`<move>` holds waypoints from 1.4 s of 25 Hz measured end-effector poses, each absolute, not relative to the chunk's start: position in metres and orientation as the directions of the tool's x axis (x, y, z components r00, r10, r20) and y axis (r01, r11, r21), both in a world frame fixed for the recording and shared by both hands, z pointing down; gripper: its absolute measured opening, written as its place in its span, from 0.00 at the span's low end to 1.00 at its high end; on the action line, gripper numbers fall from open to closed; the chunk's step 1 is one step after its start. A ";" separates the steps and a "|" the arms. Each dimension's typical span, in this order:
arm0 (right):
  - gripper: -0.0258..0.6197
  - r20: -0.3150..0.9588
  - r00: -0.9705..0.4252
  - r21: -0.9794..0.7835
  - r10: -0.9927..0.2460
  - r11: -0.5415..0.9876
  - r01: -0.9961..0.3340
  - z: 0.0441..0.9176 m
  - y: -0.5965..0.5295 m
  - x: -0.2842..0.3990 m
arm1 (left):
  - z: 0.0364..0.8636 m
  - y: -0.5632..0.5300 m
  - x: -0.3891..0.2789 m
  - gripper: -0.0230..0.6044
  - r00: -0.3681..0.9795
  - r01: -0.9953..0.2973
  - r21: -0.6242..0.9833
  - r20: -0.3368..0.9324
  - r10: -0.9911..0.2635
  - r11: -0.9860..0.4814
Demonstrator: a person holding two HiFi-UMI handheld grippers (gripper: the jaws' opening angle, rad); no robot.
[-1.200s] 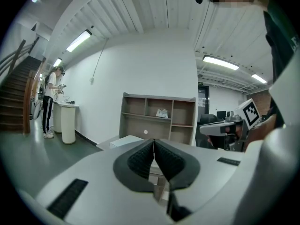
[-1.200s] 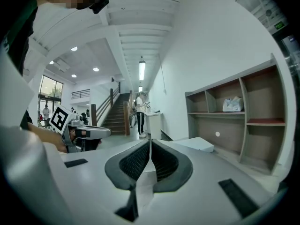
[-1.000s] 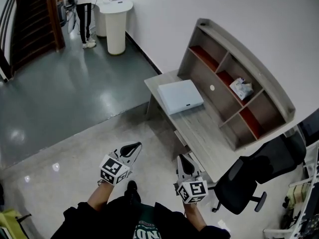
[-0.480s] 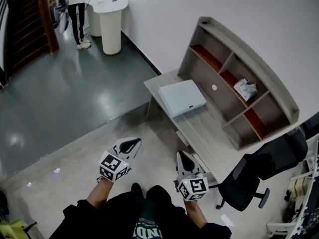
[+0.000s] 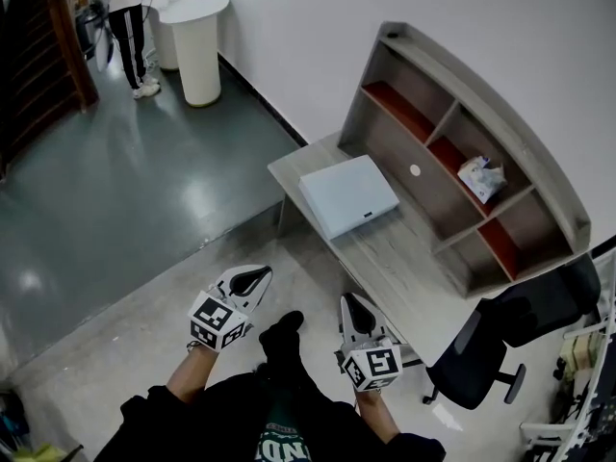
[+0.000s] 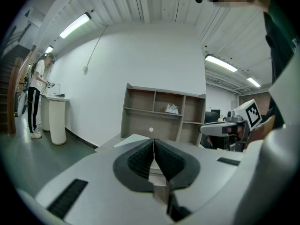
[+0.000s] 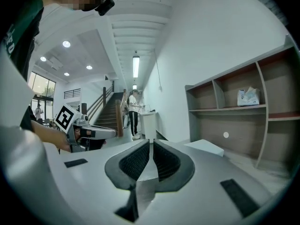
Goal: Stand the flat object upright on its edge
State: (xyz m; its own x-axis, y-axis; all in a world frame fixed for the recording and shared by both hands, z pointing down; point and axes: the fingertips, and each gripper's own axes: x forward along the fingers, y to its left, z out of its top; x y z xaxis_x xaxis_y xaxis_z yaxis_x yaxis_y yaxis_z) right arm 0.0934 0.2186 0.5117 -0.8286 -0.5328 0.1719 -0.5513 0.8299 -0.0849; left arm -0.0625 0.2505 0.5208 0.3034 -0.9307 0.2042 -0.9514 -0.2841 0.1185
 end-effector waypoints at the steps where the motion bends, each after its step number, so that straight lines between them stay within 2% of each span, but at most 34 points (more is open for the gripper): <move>1: 0.10 0.172 -0.823 -0.088 -0.541 0.824 -0.560 0.513 0.209 0.091 | 0.522 0.240 -0.066 0.06 0.310 -0.949 0.119 0.208 -0.928 -0.291; 17: 0.09 0.158 -0.753 -0.110 -0.639 0.746 -0.657 0.505 0.027 0.043 | 0.508 0.043 -0.119 0.06 0.409 -0.913 0.091 0.246 -0.879 -0.399; 35: 0.10 0.159 -0.594 -0.204 -0.788 0.563 -0.801 0.501 -0.085 0.076 | 0.505 -0.117 -0.072 0.06 0.609 -0.785 0.105 0.308 -0.731 -0.610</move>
State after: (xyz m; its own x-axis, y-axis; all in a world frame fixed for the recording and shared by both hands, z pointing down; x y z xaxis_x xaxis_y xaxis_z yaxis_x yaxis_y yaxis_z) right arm 0.0762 -0.0855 0.5011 -0.5942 -0.7884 0.1592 -0.8012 0.5628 -0.2035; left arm -0.0723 -0.1174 0.5050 0.6089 -0.7310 0.3079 -0.7855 -0.6099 0.1054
